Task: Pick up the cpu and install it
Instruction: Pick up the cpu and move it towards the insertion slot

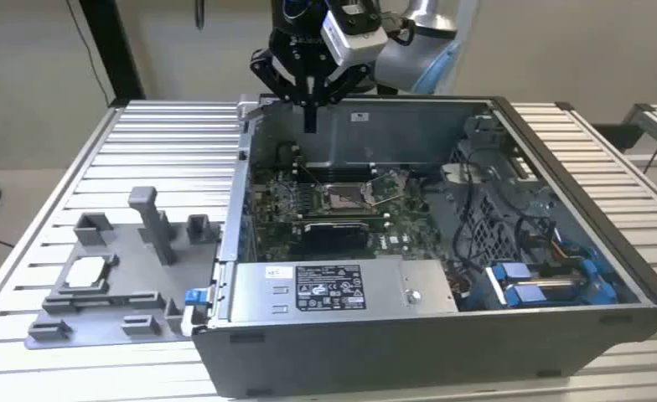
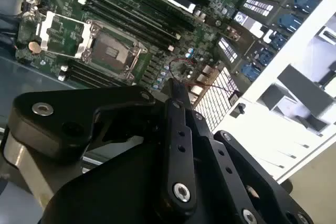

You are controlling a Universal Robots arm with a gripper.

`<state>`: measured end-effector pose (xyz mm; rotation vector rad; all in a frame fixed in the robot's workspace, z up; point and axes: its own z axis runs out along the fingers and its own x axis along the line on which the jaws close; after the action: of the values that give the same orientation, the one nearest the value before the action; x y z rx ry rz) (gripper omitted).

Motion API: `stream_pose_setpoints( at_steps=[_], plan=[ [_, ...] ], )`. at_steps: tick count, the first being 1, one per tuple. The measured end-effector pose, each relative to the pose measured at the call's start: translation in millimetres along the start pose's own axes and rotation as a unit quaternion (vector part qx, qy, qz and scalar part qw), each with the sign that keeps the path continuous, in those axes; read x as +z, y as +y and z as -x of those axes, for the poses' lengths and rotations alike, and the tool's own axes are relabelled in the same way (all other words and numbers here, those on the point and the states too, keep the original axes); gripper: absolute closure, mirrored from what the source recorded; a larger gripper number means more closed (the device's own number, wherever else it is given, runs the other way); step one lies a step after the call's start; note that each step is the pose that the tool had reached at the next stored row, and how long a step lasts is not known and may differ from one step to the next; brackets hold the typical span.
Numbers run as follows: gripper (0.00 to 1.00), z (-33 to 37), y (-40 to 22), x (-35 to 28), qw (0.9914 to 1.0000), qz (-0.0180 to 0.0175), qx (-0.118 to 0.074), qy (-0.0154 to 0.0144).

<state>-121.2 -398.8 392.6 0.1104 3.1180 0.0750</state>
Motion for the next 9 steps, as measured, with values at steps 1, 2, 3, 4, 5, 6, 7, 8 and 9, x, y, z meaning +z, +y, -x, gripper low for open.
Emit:
stream_pose_setpoints(
  at_steps=[1,2,3,4,5,6,7,8,9],
  plan=[
    [1.0,0.0,0.0,0.0,1.0,0.0,0.0,0.0],
    [1.0,0.0,0.0,0.0,1.0,0.0,0.0,0.0],
    [1.0,0.0,0.0,0.0,1.0,0.0,0.0,0.0],
    [1.0,0.0,0.0,0.0,1.0,0.0,0.0,0.0],
    [1.0,0.0,0.0,0.0,1.0,0.0,0.0,0.0],
    [1.0,0.0,0.0,0.0,1.0,0.0,0.0,0.0],
    [1.0,0.0,0.0,0.0,1.0,0.0,0.0,0.0],
    [1.0,0.0,0.0,0.0,1.0,0.0,0.0,0.0],
    [1.0,0.0,0.0,0.0,1.0,0.0,0.0,0.0]
  ],
)
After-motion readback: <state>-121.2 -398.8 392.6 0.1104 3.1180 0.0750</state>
